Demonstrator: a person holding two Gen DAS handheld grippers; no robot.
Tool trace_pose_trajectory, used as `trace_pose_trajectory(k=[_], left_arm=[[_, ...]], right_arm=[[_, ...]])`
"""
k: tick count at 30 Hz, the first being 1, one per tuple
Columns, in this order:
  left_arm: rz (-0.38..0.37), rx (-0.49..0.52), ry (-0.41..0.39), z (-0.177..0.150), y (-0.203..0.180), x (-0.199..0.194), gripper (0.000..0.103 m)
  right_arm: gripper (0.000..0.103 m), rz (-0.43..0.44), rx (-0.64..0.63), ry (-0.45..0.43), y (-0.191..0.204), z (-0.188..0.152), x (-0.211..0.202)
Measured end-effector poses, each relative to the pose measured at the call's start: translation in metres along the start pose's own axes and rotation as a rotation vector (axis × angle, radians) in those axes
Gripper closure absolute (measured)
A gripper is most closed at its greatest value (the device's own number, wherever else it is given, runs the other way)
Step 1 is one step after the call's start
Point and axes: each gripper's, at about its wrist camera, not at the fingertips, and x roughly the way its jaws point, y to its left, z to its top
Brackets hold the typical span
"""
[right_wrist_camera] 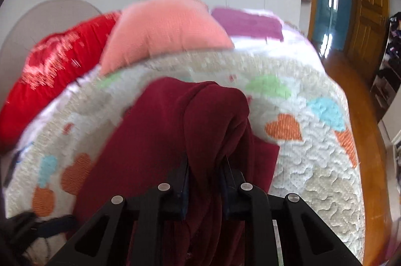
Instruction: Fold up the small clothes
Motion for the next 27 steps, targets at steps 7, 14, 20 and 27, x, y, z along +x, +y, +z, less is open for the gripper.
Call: trace_pose_trajectory(k=[7,14,20,27], left_arm=[[0.083,0.004,-0.032,0.004,0.018,-0.008,0.046],[0.132,-0.022,0.011,0.005,0.025,0.017,0.046],[0.137,-0.035,0.035,0.0,0.024,0.029,0.046],[0.165,-0.022,0.033,0.0,0.018,0.025,0.046]], right_arm=[[0.065,0.032,0.083,-0.096,-0.006,-0.011,-0.056],[0.065,0.055,-0.11,-0.009,0.034,-0.047,-0.06],[0.064,0.016,-0.049,-0.008,0.002,-0.06,-0.044],[0.064,0.05,-0.04,-0.1,0.024,-0.079,-0.097]])
